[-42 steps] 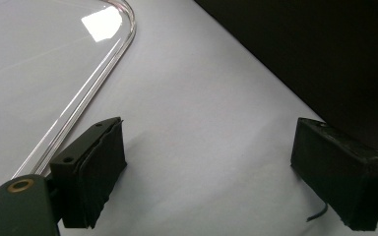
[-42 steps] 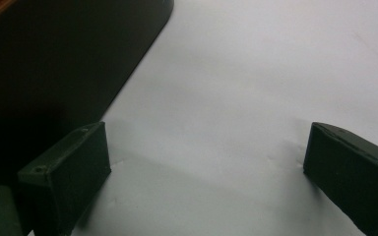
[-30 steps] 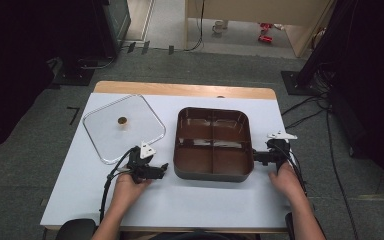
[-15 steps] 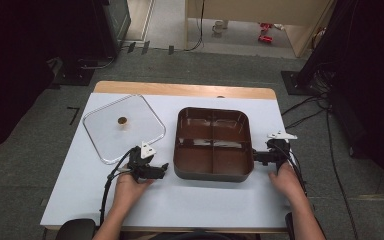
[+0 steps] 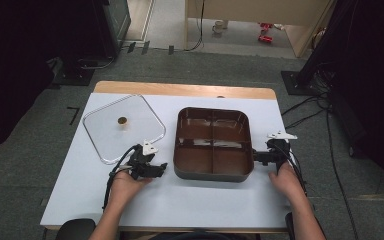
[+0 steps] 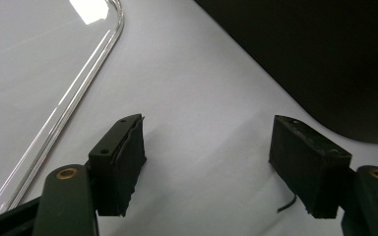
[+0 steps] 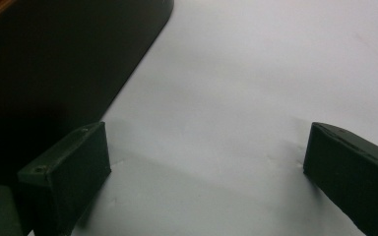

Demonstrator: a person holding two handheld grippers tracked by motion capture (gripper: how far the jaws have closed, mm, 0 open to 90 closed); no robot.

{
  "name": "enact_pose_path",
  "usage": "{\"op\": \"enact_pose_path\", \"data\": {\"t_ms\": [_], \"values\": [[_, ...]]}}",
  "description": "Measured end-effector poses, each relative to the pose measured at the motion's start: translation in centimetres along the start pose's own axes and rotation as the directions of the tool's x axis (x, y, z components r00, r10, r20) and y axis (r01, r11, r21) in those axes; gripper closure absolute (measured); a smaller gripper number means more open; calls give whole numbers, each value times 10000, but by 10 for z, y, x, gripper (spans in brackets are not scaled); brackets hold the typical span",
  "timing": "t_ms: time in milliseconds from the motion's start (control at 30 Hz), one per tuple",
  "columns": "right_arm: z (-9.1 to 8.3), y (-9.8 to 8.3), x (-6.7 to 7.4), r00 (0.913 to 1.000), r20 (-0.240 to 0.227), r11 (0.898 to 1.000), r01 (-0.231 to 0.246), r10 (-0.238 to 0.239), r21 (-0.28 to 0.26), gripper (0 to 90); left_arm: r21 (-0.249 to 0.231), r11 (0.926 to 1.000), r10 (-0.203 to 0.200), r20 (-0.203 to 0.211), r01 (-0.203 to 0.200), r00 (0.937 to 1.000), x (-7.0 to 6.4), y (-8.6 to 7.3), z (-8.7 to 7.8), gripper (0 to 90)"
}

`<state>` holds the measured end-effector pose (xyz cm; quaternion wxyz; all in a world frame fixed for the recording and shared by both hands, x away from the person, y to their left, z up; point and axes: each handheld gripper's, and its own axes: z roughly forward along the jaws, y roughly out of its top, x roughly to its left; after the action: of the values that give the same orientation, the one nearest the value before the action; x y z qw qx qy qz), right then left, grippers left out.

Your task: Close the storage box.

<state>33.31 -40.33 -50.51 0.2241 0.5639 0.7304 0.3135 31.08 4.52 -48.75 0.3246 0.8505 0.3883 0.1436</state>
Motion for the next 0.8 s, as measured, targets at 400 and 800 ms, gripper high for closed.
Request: {"op": "enact_pose_path", "data": {"t_ms": [400,800], "values": [[0,0,0,10000,0,10000,2,-2,-2,30,134,9997,182,787,-193,9967,5,14,-12,346],[0,0,0,10000,0,10000,0,0,-2,30,-101,9996,272,759,-265,9967,19,26,-19,396]]}}
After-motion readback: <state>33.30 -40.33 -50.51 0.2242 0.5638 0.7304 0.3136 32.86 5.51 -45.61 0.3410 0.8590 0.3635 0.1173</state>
